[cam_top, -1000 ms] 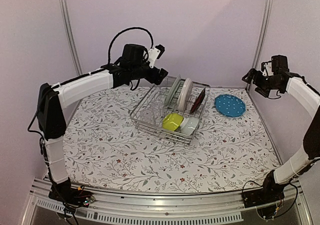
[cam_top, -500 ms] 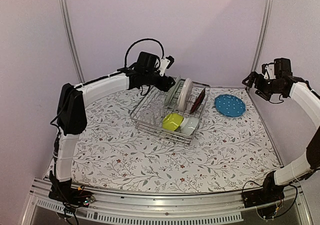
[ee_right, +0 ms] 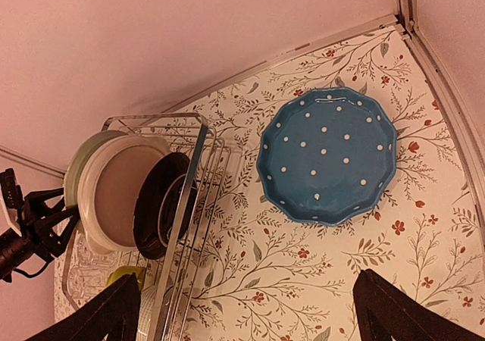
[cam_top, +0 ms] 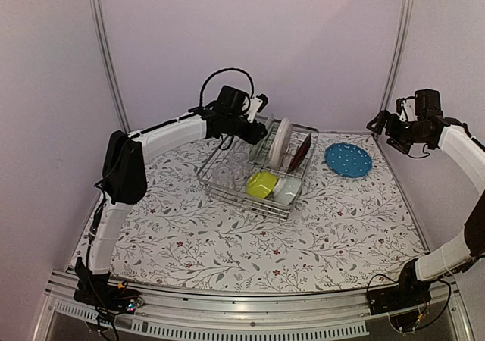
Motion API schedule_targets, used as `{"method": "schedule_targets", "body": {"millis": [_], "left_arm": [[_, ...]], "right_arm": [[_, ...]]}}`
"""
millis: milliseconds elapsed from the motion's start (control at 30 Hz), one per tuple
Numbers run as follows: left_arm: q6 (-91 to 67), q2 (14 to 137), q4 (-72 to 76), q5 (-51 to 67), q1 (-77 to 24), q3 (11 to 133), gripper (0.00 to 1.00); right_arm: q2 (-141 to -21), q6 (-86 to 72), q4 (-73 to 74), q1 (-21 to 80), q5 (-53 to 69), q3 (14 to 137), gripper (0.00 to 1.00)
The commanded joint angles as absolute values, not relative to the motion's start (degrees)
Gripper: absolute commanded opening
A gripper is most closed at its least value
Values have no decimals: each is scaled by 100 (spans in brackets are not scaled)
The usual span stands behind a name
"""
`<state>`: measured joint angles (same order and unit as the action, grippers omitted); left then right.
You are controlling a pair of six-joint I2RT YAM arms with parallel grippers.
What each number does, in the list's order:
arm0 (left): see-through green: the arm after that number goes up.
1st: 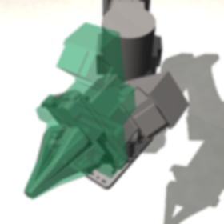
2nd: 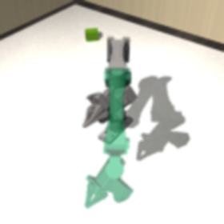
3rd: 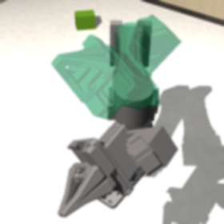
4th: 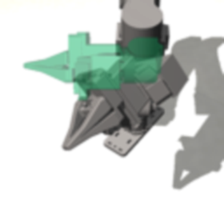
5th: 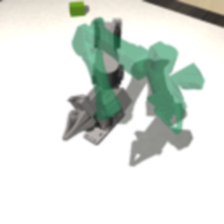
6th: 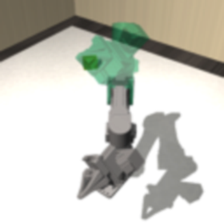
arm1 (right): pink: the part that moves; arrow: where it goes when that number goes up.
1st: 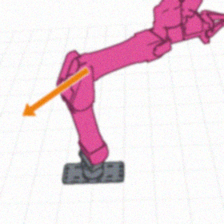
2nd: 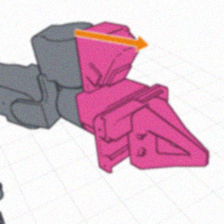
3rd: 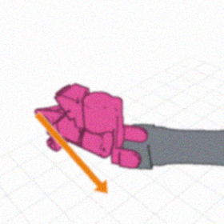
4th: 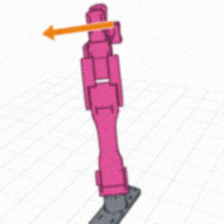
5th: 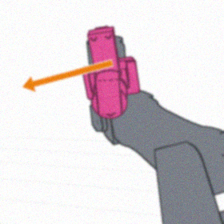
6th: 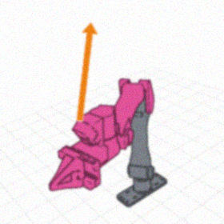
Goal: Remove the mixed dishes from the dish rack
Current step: Grab the plate from the dish rack.
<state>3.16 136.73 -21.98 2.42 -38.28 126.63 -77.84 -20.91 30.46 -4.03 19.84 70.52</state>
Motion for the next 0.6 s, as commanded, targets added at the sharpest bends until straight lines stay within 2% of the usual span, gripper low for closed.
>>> {"method": "schedule_targets", "body": {"millis": [0, 233, 433, 467, 567], "left_arm": [[176, 13927, -2340, 360, -3807, 12847, 54], [30, 14027, -2205, 483, -3814, 12929, 41], [29, 14006, -2091, 494, -3797, 12951, 21], [28, 13973, -2074, 520, -3799, 12946, 14], [-86, 13928, -2037, 528, -3800, 12927, 9]], "right_arm": [[-7785, -2026, 3092, -378, 1935, 6941, 99], [-7827, -2030, 3068, -378, 1925, 6909, 99], [-7822, -2025, 3063, -378, 1890, 6908, 99], [-7822, -2023, 3067, -378, 1881, 6908, 99], [-7831, -2030, 3067, -378, 1892, 6917, 99]]}}
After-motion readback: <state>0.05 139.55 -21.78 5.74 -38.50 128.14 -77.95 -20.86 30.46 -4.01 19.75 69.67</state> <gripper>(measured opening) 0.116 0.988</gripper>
